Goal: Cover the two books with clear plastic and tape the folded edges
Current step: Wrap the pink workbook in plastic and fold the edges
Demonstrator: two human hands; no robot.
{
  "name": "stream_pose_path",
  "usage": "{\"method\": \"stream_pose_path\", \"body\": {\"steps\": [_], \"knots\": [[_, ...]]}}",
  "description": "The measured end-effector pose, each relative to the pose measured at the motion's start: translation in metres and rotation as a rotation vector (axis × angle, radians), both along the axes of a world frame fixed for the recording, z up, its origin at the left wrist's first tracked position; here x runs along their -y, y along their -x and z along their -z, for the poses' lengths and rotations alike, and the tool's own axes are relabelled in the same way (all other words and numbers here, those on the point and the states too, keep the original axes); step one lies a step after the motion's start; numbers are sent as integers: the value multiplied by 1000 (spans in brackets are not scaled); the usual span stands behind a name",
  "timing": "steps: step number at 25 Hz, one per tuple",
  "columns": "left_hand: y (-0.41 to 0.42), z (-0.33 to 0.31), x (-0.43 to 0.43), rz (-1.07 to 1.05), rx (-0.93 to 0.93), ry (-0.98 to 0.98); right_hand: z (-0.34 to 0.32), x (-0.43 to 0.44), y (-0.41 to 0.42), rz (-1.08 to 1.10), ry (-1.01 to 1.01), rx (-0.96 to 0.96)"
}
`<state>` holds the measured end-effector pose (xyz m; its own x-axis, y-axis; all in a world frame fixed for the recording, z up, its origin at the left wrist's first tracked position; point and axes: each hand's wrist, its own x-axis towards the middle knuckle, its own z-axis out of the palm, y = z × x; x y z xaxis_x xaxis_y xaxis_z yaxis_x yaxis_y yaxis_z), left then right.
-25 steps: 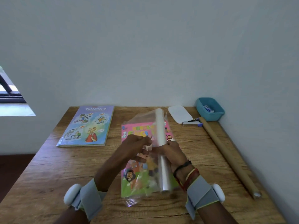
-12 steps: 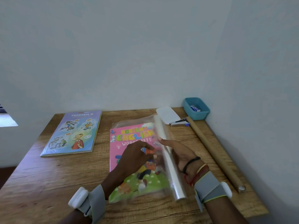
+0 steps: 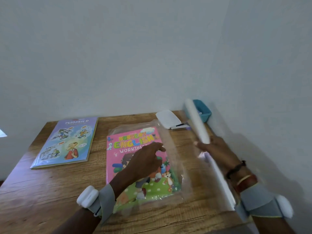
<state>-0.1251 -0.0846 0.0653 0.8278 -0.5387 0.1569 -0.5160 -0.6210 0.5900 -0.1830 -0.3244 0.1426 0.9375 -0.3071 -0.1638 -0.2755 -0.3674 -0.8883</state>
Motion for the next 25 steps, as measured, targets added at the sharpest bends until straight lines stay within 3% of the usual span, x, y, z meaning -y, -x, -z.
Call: {"method": "stream_pose_path", "body": {"steps": [3,5,7,10,15,19,25], "knots": [[-12,-4,9,24,63,-80,-3,34,4,241,869,-58],[-23,-4,13,57,108,-175,5,44,7,281,1111,-97],[-35,-4,12,75,117,-257,20,48,5,260,1193,-150],[-51,-4,12,139,116,-302,46,56,8,177,1154,-260],[-63,-2,12,253,53,-250,58,64,3,179,942,-183],[-76,-1,11,273,84,-280,45,19,5,264,985,126],[-81,-11,3,307,268,-523,64,-69,4,-10,502,-222]]}}
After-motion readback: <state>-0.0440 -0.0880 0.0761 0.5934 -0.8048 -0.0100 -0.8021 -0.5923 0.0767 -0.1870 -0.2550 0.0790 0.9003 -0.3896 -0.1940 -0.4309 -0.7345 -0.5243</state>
